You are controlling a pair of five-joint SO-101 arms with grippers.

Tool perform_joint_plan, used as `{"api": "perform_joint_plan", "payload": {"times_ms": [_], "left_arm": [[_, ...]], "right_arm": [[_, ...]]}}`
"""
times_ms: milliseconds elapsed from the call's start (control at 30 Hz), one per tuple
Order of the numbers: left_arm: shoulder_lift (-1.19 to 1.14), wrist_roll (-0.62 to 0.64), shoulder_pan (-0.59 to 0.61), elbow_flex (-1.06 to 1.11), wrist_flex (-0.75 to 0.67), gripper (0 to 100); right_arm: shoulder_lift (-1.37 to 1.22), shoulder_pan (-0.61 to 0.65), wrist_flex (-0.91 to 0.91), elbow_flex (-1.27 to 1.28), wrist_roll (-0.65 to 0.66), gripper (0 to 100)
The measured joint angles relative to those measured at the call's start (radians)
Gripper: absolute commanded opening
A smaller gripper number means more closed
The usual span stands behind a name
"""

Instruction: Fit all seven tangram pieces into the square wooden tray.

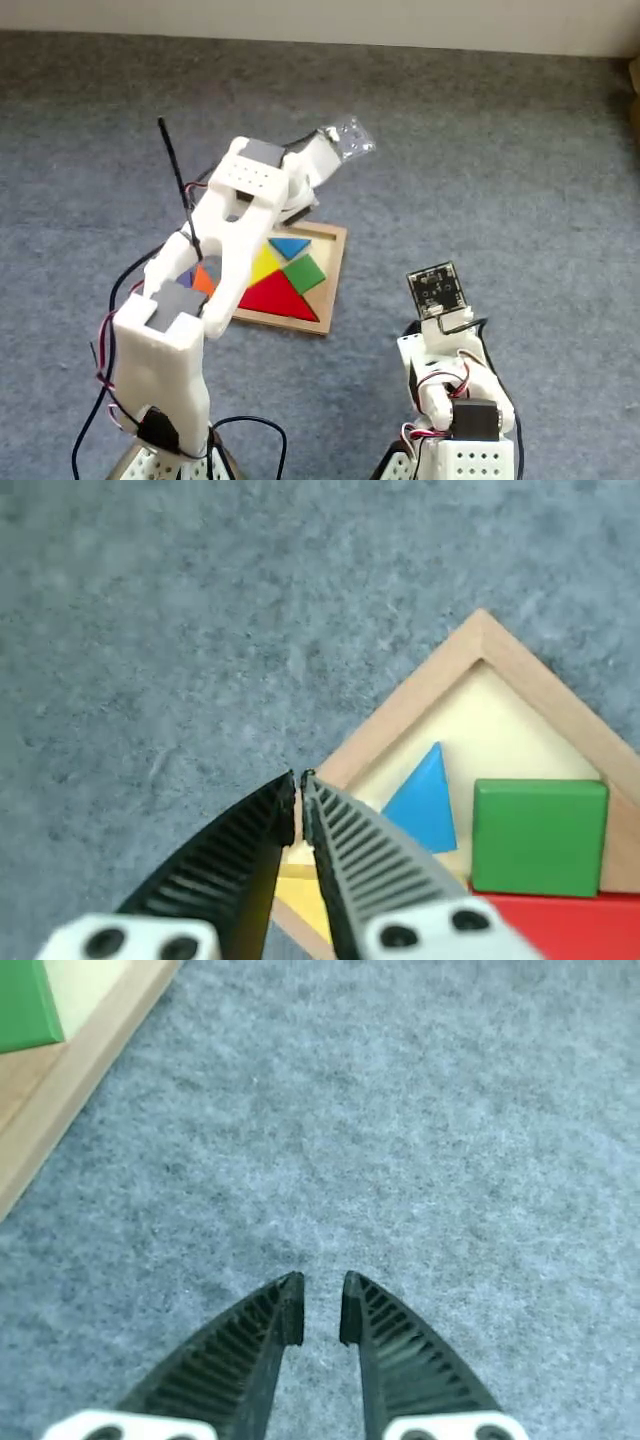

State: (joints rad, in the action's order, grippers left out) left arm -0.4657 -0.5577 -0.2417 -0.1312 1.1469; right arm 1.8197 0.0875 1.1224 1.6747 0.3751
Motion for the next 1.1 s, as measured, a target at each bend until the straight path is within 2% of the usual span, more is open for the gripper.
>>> {"api": "perform_joint_plan", "payload": {"times_ms": [233, 533, 700, 967, 1100], "left_arm": [[-0.055, 0.008, 0.0, 0.0, 0.006, 3], [-0.057, 0.009, -0.031, -0.002, 0.175, 1], [-0.055, 0.009, -0.044, -0.009, 0.21, 1], [-0.006, 0.009, -0.058, -0.043, 0.221, 1], [0.003, 0.009, -0.084, -0.043, 0.173, 1]], "right_arm": [[0.0, 0.0, 0.0, 0.0, 0.0, 7.7], [0.0, 0.0, 0.0, 0.0, 0.0, 7.7], [0.0, 0.0, 0.0, 0.0, 0.0, 7.7], [0.0, 0.0, 0.0, 0.0, 0.0, 7.7], [0.0, 0.0, 0.0, 0.0, 0.0, 7.7]]}}
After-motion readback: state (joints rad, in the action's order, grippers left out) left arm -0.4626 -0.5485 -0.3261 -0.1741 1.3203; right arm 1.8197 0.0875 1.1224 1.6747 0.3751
